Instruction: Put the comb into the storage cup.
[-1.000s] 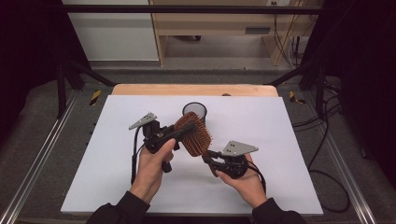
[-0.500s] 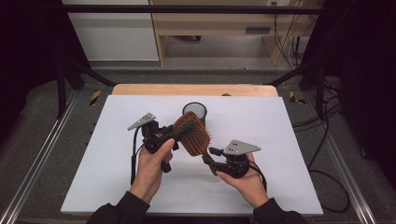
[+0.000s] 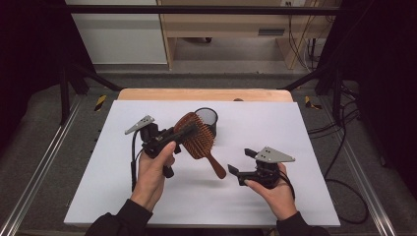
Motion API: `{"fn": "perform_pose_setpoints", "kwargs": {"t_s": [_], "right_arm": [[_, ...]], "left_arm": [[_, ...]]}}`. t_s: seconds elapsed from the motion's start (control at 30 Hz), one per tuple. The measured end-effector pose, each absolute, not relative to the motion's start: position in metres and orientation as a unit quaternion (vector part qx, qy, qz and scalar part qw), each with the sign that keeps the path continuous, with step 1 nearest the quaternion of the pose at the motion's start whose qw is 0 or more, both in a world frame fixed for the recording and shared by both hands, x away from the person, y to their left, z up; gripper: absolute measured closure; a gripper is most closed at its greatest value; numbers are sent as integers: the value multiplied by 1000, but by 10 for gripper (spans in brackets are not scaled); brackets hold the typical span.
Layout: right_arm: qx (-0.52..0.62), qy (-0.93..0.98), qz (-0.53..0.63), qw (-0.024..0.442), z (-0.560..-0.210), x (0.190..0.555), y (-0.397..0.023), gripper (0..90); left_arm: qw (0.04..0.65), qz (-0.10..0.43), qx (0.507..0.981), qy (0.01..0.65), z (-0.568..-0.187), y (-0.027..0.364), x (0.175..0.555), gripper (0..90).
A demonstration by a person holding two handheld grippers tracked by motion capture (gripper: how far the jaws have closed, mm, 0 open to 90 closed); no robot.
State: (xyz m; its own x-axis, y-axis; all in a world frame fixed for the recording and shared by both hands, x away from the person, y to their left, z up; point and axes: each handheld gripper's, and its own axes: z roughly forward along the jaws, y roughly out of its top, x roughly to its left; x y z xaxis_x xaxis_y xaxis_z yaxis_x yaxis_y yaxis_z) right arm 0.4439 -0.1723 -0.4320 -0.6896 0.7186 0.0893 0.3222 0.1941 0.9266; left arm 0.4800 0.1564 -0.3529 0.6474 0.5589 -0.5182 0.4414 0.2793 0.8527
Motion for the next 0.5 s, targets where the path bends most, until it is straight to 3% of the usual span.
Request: {"fn": "perform_pose_setpoints", "kwargs": {"t_s": [0.5], "right_arm": [[385,720,540,204,-441,436,-227,85]], "left_arm": [[689,71,589,415,-324,165,477,521]]}}
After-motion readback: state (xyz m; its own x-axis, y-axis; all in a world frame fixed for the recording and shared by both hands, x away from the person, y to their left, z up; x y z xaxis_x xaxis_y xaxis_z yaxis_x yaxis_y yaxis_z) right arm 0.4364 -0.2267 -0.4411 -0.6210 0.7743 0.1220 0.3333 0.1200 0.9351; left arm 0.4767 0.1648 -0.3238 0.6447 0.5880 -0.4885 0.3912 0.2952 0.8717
